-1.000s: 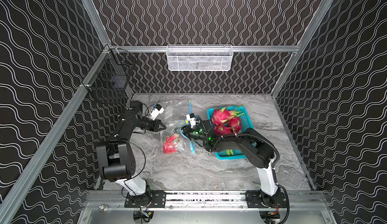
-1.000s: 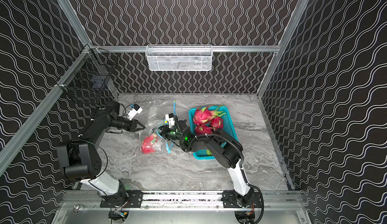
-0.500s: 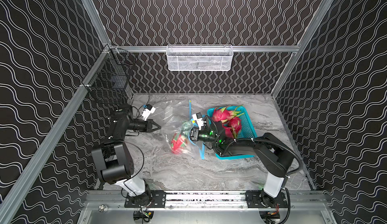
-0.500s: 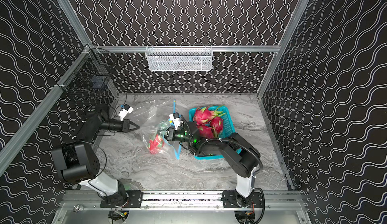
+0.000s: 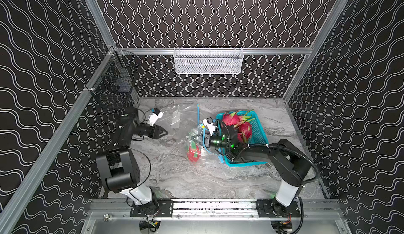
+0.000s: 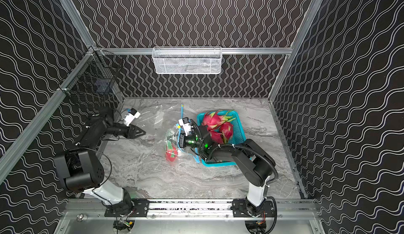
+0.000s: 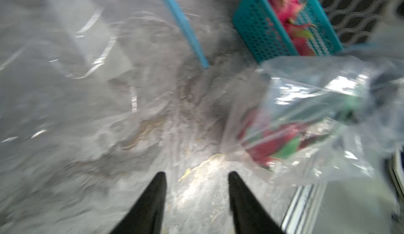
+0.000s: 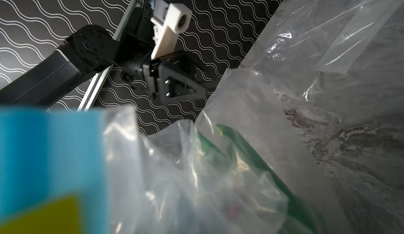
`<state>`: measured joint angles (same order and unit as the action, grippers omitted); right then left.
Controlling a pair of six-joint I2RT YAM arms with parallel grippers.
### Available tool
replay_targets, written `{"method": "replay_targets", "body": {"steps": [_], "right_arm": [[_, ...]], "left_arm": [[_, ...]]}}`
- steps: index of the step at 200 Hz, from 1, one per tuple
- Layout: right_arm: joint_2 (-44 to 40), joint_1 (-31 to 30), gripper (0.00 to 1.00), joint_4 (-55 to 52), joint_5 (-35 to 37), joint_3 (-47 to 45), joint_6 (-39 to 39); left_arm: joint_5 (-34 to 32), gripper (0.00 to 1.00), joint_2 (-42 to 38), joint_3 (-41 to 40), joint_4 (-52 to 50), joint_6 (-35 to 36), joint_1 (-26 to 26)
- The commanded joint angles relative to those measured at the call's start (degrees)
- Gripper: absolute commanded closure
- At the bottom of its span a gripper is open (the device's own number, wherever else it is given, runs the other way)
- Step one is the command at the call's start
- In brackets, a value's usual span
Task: Open the zip-top bag and take out the dragon fruit
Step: Pick up the dragon fruit from the zipper food storage bag.
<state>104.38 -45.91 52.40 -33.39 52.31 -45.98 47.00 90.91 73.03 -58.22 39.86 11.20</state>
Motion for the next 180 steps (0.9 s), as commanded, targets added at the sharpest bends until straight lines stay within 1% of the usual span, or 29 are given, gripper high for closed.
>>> {"method": "replay_targets", "body": {"steps": [1, 10, 24, 37, 50, 63, 67, 72, 80, 84, 87, 101, 110, 119, 143, 157, 180], "right_arm": [[0.65, -0.28, 1.0, 1.75, -2.05, 1.43, 1.6], [0.25, -0.53, 1.0, 0.39, -1.72, 1.39, 3.0], [-0.31, -0.86, 1.0, -1.61, -1.68, 1.45, 4.55], [-0.49, -0.92, 1.0, -2.75, -2.71, 1.89, 4.97], [-0.67, -1.03, 1.0, -0.89, -4.01, 1.19, 4.6], [-0.78, -0.94, 1.0, -0.22, -5.58, 0.92, 4.63], [-0.83, -0.94, 1.0, -0.86, -6.07, 1.09, 4.95], [-0.93, -0.89, 0.96, -2.17, -6.41, 1.43, 5.58], [-1.06, -0.94, 0.89, -4.41, -6.43, 1.82, 6.71], [-1.15, -0.94, 0.86, -5.25, -6.51, 1.97, 7.2], [-1.12, -0.94, 0.84, -5.69, -6.52, 1.92, 7.48], [-1.27, -0.94, 0.76, -6.83, -6.0, 1.2, 8.06], [-1.28, -0.94, 0.69, -7.7, -5.44, 0.87, 8.54], [-1.42, -0.98, 0.65, -8.99, -4.99, 0.77, 9.11], [-0.8, -1.19, 0.63, -10.43, -5.1, 0.4, 9.48], [-1.02, -1.44, 0.63, -9.16, -5.04, -0.79, 9.41], [-2.16, -1.73, 0.59, -6.1, -4.49, -3.91, 10.22]], "left_arm": [[2.64, 0.14, -1.04, -0.78, -3.9, 8.16, -4.46], [1.54, 0.14, -0.28, -0.58, -2.33, 8.22, -5.99], [-0.37, 0.19, 2.48, 0.82, 0.08, 7.24, -7.95], [0.22, 0.24, 5.36, 2.69, 1.24, 5.9, -8.67], [1.14, 0.31, 7.87, 4.48, 0.22, 5.69, -9.82], [1.64, 0.5, 9.06, 5.18, -0.93, 6.4, -10.23], [2.07, 0.56, 9.11, 5.29, -1.3, 6.78, -11.78], [2.63, 0.65, 9.06, 5.28, -1.84, 7.36, -12.07], [3.6, 0.86, 8.34, 5.07, -2.23, 7.9, -12.16], [3.91, 0.95, 7.85, 5.0, -2.56, 8.19, -12.15], [4.25, 1.0, 7.39, 4.86, -2.9, 8.59, -12.09], [4.91, 1.0, 5.11, 4.67, -5.73, 11.45, -12.08], [5.29, 1.0, 3.81, 4.9, -8.5, 13.81, -12.08], [5.38, 1.0, 2.78, 5.01, -10.5, 15.17, -11.96], [4.46, 1.0, -0.15, 3.62, -10.96, 13.79, -11.5], [3.36, 1.0, -1.97, 2.03, -8.8, 11.35, -11.13], [1.38, 1.0, -3.1, -0.34, -6.06, 8.21, -10.85]]}}
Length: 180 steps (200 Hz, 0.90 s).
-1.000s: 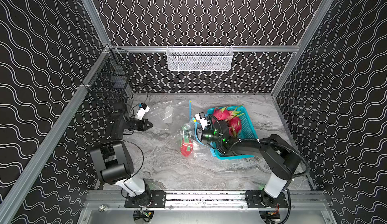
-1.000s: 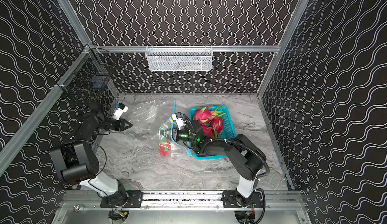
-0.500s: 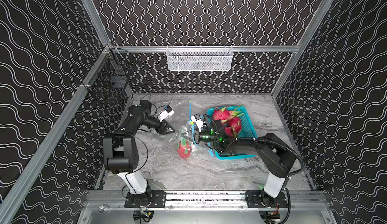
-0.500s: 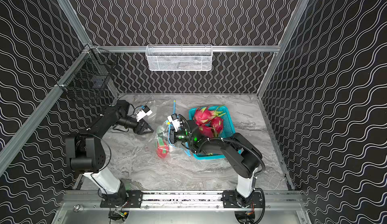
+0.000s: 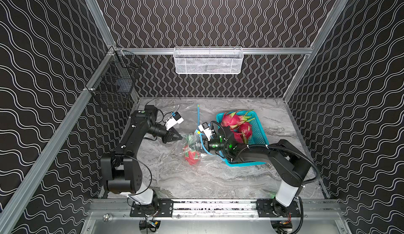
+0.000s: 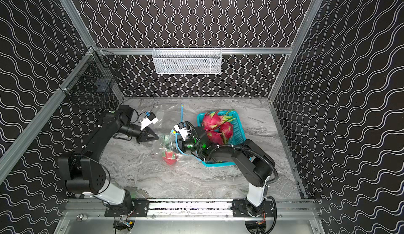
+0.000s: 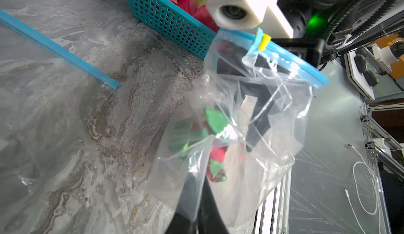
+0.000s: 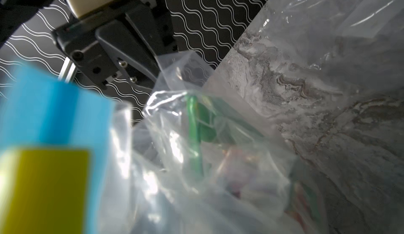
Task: Open the zip-top bag and take out the dragon fruit
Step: Pick up the dragon fruit from the zipper food storage bag.
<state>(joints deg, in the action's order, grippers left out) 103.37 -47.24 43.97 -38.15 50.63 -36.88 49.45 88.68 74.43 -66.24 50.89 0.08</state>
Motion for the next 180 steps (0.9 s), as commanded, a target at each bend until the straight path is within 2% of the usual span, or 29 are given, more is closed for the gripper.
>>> {"method": "replay_targets", "body": {"steps": [1, 34, 61, 93, 100, 156, 180], "right_arm": [[-1.2, -0.39, 0.59, 2.35, 0.32, -2.35, 1.25], [-2.56, -1.25, 0.51, 3.49, 1.94, -4.55, 5.56], [-2.5, -3.23, 0.49, 5.17, 3.26, -5.3, 10.35], [-2.15, -4.61, 0.44, 10.72, 4.67, -8.86, 15.09], [-2.04, -4.7, 0.43, 9.9, 5.08, -8.91, 15.86], [1.25, -5.73, 0.45, 5.95, 9.04, -4.47, 18.88], [3.29, -5.91, 0.53, 6.31, 10.83, -2.11, 18.27]], "left_arm": [[-1.27, 1.0, -0.92, -1.83, 2.02, -3.0, 0.27], [-4.6, 1.0, -1.72, -4.4, 5.4, -6.13, 0.28], [-6.05, 1.0, -1.82, -5.08, 6.45, -7.38, 0.26], [-9.36, 1.0, -1.78, -5.7, 7.82, -8.73, 0.21], [-9.72, 1.0, -1.68, -5.54, 7.82, -8.84, 1.9], [-6.79, 1.0, -1.62, -3.9, 5.48, -10.34, 2.48], [-5.68, 1.0, -2.04, -3.7, 3.82, -10.1, 2.47]]}}
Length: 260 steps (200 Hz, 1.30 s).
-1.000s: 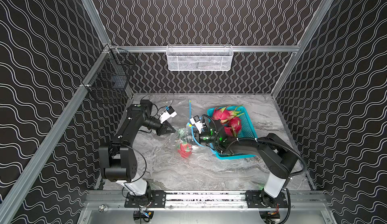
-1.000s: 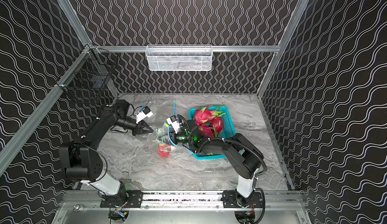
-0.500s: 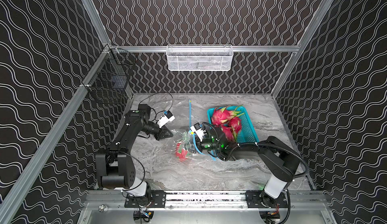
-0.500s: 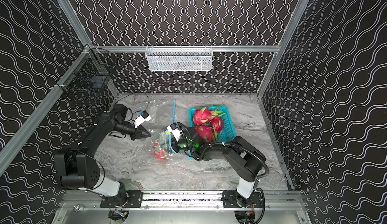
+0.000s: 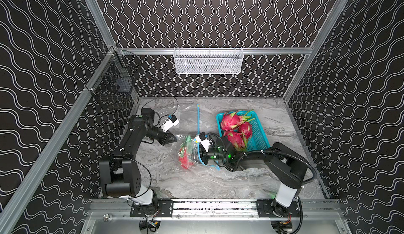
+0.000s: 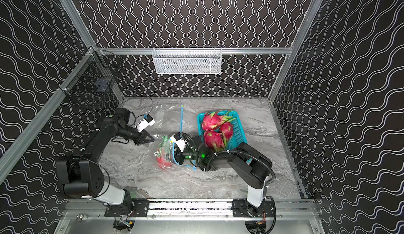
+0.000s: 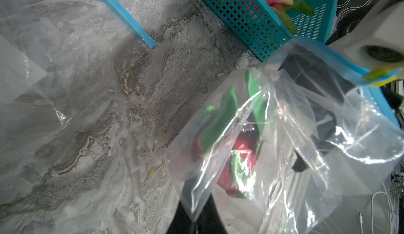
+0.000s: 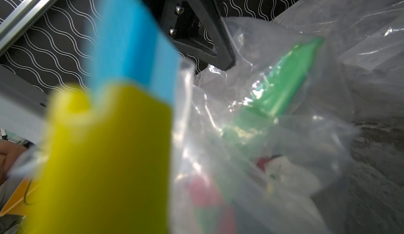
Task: Open the zip-top bag and take out the dragon fruit
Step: Pick up the dragon fruit from the zipper food storage bag.
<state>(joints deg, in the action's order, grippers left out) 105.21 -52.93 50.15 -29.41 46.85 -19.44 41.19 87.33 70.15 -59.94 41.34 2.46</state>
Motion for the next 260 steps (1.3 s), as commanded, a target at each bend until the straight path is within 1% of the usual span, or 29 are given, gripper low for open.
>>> {"method": "replay_targets", "body": {"steps": [1, 32, 39, 43, 59, 89, 91, 122, 147, 171, 184, 202, 237, 260], "right_arm": [[1.56, -0.24, 0.53, 0.17, 2.13, 1.71, 0.73], [3.16, -0.24, 0.7, -0.38, 2.17, 4.38, -1.11], [5.01, -0.25, 0.74, -0.03, 2.29, 4.48, -1.66], [5.17, -0.25, 0.77, 0.38, 2.34, 4.4, -1.93], [5.38, -0.25, 1.0, 0.74, 3.73, 4.14, -3.0], [3.91, -0.22, 1.0, 1.07, 5.76, 2.78, -2.62], [2.58, -0.22, 1.0, 1.13, 5.81, 2.69, -2.62], [-1.03, -0.11, 1.0, 2.13, 5.62, 0.67, -2.03], [-4.27, -0.16, 1.0, 4.99, 5.74, -2.9, -1.27], [-6.5, -0.15, 1.0, 3.1, 5.35, -4.22, -0.34], [-7.6, -0.05, 1.0, 3.54, 5.11, -5.23, -0.01], [-9.13, 0.09, 1.0, 3.8, 5.49, -6.17, 0.03], [-13.26, 1.95, 1.0, 7.23, 6.59, -7.44, -1.97], [-17.3, 3.75, 1.0, 10.12, 8.96, -8.21, -3.85]], "left_arm": [[2.58, 1.0, -0.68, 0.55, -2.55, -0.55, 0.09], [3.69, 1.0, -1.89, 1.12, -4.27, 0.05, 0.11], [4.26, 1.0, -2.0, 1.53, -4.89, 0.13, 0.08], [4.64, 1.0, -2.07, 1.77, -5.15, 0.14, 0.07], [5.76, 1.0, -2.45, 2.7, -5.87, -0.37, 0.07], [6.07, 1.0, -3.02, 3.94, -6.43, -0.9, 0.12], [6.02, 1.0, -3.04, 4.01, -6.37, -1.02, 0.1], [3.19, 1.0, -3.74, 3.94, -3.67, -2.29, 1.7], [-0.57, 1.0, -3.24, 4.22, 1.67, -5.22, 5.92], [-1.05, 1.0, -0.74, 5.88, 5.09, -7.5, 11.62], [-1.91, 1.0, 0.72, 6.32, 6.51, -8.53, 13.72], [-3.2, 1.0, 1.52, 5.53, 7.46, -8.03, 15.08], [-6.82, 1.0, 1.53, 0.85, 8.34, -4.51, 15.13], [-9.76, 1.0, 1.66, -1.25, 8.09, -1.68, 15.13]]}}
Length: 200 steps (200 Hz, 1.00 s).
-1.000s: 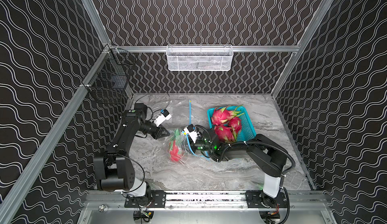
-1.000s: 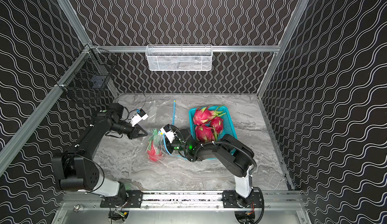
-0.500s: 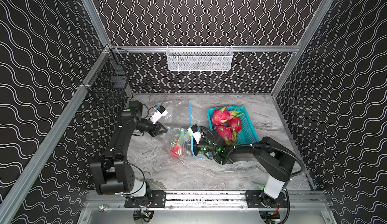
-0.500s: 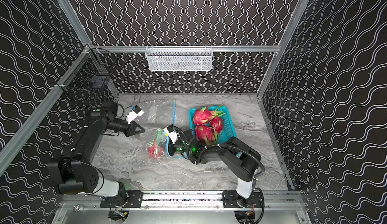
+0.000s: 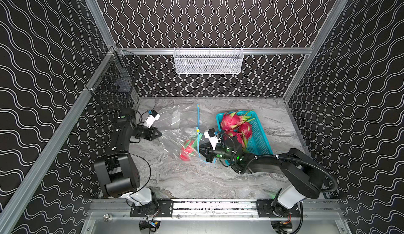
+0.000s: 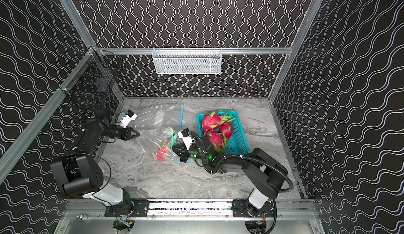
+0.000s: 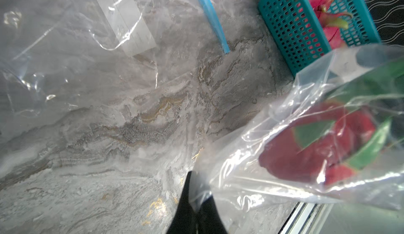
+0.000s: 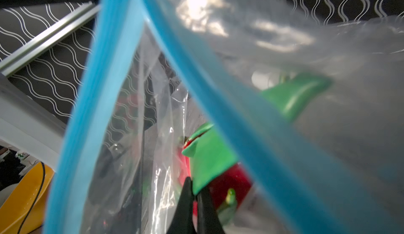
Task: Open the zip-top bag and take out the dragon fruit
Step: Pick up the dragon fruit from the zipper food storage bag, then place the zipper food storage bag at the center of the board, then place the dragon fruit in the basket.
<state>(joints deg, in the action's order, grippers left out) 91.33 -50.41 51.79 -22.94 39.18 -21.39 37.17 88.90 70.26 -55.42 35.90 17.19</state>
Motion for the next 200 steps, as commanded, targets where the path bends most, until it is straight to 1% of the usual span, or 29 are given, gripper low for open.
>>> {"method": "replay_targets", "body": {"steps": [1, 30, 73, 102, 136, 154, 174, 190, 200], "right_arm": [[-3.56, 1.35, 1.0, 8.67, 2.61, -0.61, -1.95], [-6.94, 3.81, 1.0, 12.34, 4.94, -1.82, -5.33], [-11.57, 6.62, 1.0, 13.78, 5.56, -4.2, -8.09], [-14.47, 7.43, 1.0, 13.34, 7.78, -4.95, -7.15], [-16.64, 9.29, 1.0, 13.48, 8.26, -4.32, -6.38], [-18.57, 10.64, 1.0, 11.72, 8.26, -3.62, -5.83], [-21.07, 12.08, 1.0, 8.61, 8.35, -2.94, -4.59], [-23.24, 13.29, 1.0, 3.93, 8.48, -2.61, -3.35], [-25.27, 14.37, 1.0, -0.87, 9.07, -2.38, -2.58]], "left_arm": [[-5.76, 1.0, 0.06, -1.44, 3.57, 3.88, 0.4], [-7.85, 1.0, -0.41, -3.25, 3.41, 6.44, 0.46], [-10.22, 1.0, -0.46, -5.13, 4.44, 8.19, 0.39], [-10.44, 1.0, -0.4, -5.91, 3.59, 9.78, 0.43], [-14.07, 1.0, -1.5, -7.62, 4.46, 12.48, 0.3], [-16.08, 1.0, -2.02, -8.06, 5.05, 13.78, 0.35], [-16.39, 1.0, -2.31, -7.93, 5.14, 14.22, 0.37], [-15.92, 1.0, -2.17, -7.03, 4.89, 13.77, 0.37], [-16.04, 1.0, -2.16, -6.27, 5.21, 12.99, 0.31]]}}
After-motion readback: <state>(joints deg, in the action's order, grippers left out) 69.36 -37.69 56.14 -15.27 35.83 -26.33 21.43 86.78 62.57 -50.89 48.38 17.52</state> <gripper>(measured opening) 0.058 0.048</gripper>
